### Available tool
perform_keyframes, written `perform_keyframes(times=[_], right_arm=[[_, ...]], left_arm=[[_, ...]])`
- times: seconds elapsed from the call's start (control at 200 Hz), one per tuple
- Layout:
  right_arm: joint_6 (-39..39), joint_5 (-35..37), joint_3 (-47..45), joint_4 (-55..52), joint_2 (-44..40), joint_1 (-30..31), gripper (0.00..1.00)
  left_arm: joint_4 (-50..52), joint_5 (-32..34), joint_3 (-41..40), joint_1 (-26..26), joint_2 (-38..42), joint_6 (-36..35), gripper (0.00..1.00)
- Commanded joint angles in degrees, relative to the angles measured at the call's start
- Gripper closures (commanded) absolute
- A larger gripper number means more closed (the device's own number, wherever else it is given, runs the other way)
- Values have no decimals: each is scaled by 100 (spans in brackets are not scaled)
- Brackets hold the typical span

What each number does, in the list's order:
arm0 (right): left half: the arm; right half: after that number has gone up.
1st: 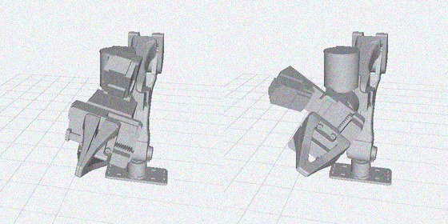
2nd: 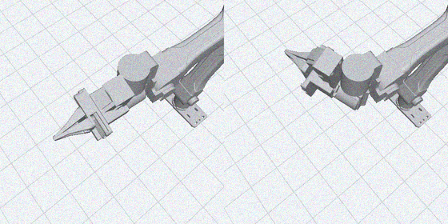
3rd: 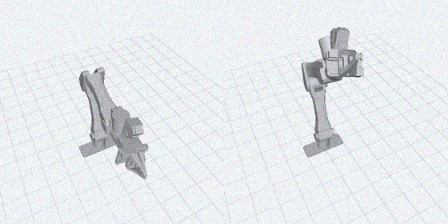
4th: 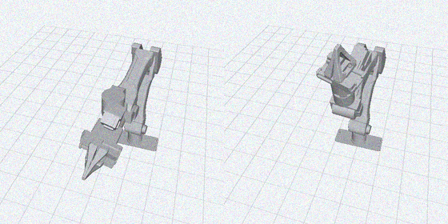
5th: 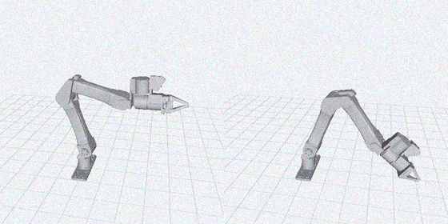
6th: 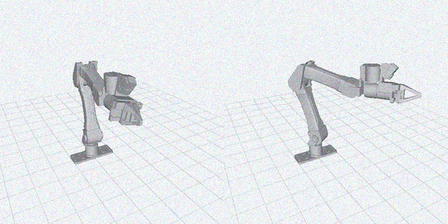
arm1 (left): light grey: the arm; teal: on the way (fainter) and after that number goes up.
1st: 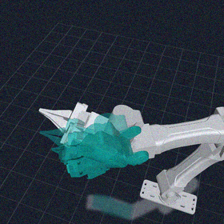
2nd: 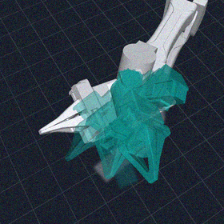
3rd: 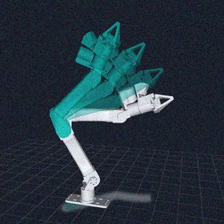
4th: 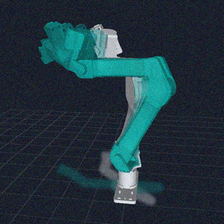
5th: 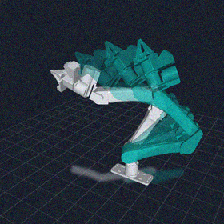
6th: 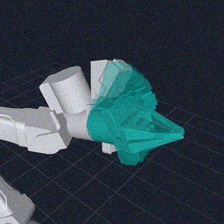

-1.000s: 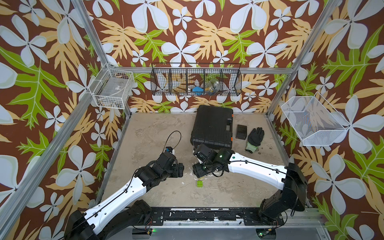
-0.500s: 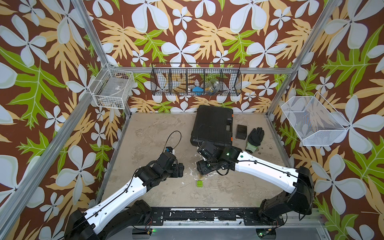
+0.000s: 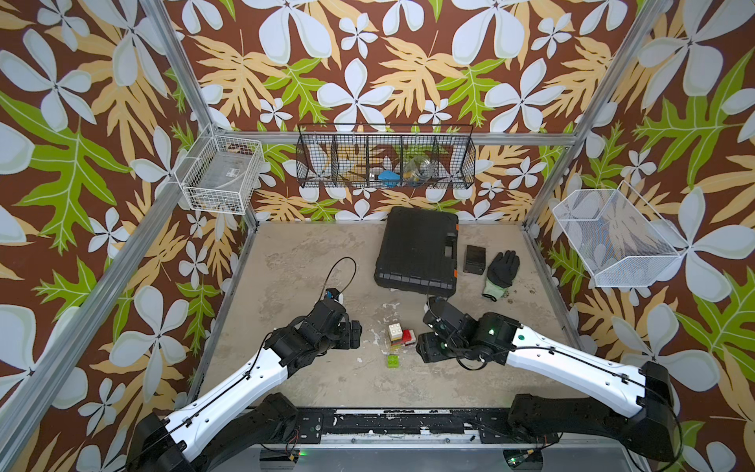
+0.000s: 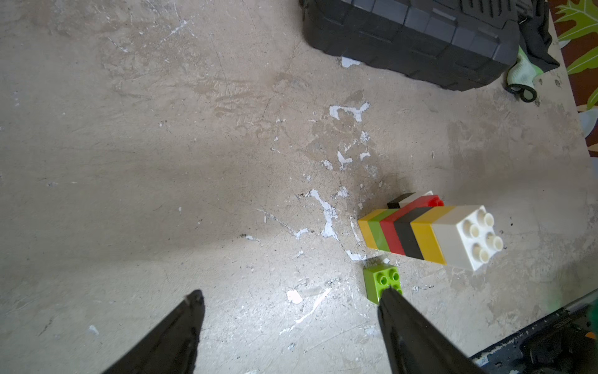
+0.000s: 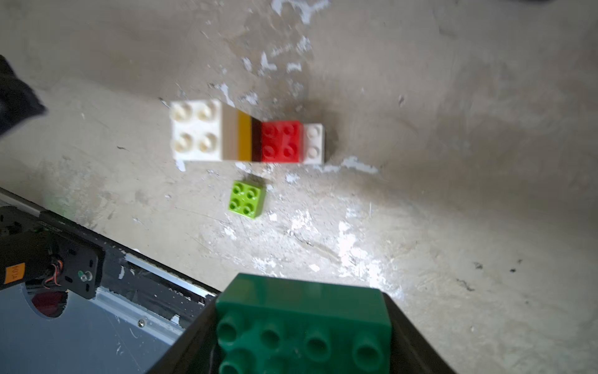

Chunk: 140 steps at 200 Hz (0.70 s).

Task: Assemble a giraffe with lego
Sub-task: Place the lego brick at the center of the board.

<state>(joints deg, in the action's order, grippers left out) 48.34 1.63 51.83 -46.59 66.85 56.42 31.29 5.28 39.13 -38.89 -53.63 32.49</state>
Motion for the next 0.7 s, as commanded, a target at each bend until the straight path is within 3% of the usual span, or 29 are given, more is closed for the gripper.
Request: perform_keyframes(times=[0.0,0.12,0.44,0.565,0.696], right_arm=[[895,-326,-924,590,-364,14,53],[1114,-431,-1592,1238,-300,9,53],[866,-487,-1879,1844,740,9,47],[686,-327,-1730,1582,922,11,42],[574,-174,-1571,1308,970,9,29]], left_arm=[[-113,-59,-11,-4,-15,-38,12],[-110,-82,-11,-4,-16,-48,13],[-60,-115,6,-4,19,-59,13],[-66,-110,2,-2,23,-57,13],[-96,-113,-11,-4,19,-58,13]])
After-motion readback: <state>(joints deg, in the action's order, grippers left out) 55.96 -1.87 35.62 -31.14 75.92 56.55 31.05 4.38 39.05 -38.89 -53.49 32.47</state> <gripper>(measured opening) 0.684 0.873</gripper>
